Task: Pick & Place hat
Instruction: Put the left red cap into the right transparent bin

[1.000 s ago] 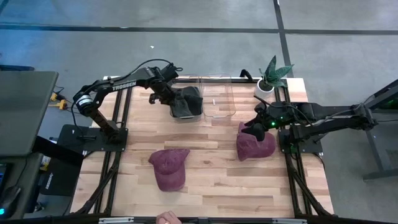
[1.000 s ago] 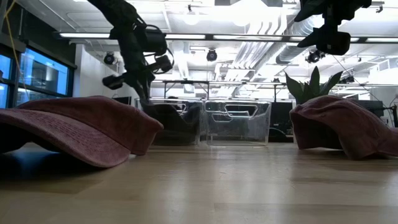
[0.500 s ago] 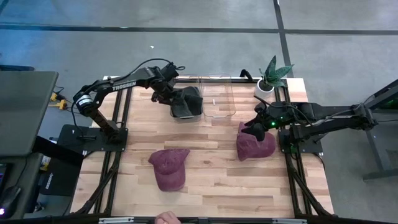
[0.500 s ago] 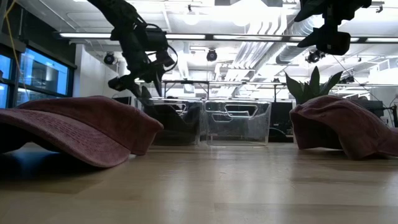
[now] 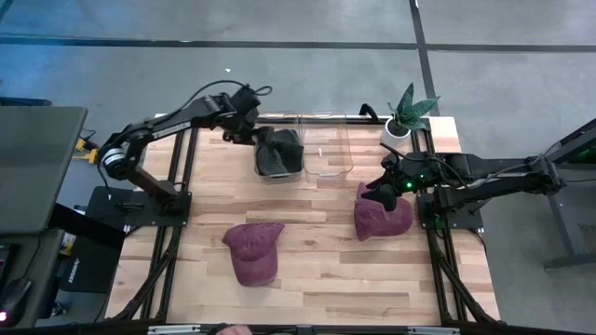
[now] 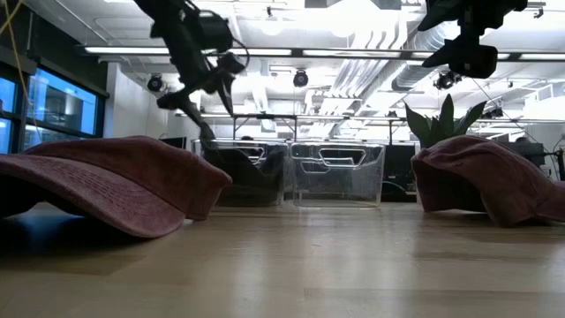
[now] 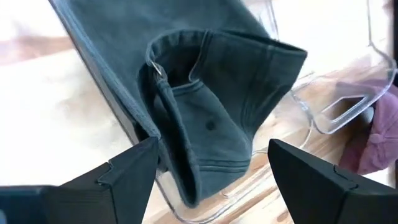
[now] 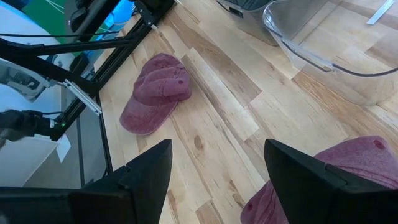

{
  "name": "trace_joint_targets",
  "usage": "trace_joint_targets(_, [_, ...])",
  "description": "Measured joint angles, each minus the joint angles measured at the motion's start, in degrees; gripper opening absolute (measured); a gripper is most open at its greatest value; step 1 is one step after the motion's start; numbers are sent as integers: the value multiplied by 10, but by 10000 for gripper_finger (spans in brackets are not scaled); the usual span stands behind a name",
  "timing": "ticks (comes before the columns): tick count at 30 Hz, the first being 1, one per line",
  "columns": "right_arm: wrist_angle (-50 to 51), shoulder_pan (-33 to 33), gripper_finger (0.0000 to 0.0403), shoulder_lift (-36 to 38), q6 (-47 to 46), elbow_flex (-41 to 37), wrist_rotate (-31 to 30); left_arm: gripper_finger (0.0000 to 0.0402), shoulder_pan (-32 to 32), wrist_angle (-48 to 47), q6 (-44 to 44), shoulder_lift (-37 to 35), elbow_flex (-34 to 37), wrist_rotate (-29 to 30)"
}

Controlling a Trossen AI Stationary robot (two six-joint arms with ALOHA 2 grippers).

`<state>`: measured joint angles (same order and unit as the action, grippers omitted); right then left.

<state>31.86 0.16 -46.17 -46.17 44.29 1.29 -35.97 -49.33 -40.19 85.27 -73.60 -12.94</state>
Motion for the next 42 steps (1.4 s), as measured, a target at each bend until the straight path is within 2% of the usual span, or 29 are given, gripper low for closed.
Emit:
trace_joint_targets(8, [0, 0, 250, 0, 1, 0, 0, 296, 1, -13, 32, -114, 0, 34])
trace_joint_targets(16, [0, 0, 250, 0, 1, 0, 0, 296, 49, -53, 75, -219, 1, 35])
trace_joint_targets(21, [0, 0, 250, 0, 1, 0, 0, 288, 93, -134, 69, -275, 2, 32])
trace_joint_targets(27, [0, 0, 250, 0, 1, 0, 0, 255, 171, -212, 16, -298, 2, 31])
trace_joint_targets(32, [0, 0, 250, 0, 1, 0, 0, 226, 259, -258, -40, -297, 2, 43])
trace_joint_targets(37, [0, 0, 250, 0, 1, 0, 0, 199, 367, -245, -126, -290, 16, 89])
trace_joint_targets(42, [0, 0, 250, 0, 0, 0, 0, 182, 460, -186, -245, -290, 85, 121])
